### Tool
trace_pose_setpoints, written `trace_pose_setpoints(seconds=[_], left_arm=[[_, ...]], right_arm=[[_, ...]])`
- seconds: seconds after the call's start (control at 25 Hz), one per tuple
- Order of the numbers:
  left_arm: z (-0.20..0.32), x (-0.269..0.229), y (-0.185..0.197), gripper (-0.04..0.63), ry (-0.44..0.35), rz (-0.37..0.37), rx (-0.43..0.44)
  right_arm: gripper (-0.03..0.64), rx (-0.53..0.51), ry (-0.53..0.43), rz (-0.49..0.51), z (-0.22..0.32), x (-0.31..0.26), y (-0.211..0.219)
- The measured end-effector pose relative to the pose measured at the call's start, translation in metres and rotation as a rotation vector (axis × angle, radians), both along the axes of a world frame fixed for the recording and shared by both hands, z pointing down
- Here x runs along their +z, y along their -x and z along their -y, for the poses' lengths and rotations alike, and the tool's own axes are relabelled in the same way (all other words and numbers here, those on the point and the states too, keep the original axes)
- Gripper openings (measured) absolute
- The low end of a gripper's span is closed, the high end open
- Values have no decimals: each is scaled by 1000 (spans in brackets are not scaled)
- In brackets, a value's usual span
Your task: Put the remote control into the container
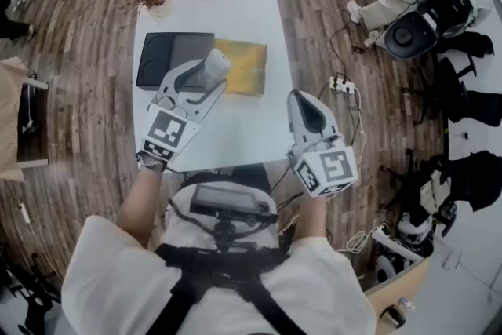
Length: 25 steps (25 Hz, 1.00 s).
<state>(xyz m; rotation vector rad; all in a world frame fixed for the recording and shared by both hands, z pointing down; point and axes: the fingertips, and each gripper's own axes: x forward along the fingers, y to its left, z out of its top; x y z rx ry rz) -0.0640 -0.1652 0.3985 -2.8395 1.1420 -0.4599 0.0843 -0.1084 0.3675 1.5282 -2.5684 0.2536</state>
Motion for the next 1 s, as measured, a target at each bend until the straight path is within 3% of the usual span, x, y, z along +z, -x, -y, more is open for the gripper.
trace_pose_setpoints(seconds=[1.0], left_arm=[[49, 51, -39, 236, 115, 71, 9]], right_arm=[[5, -9, 109, 10, 46, 41, -33]])
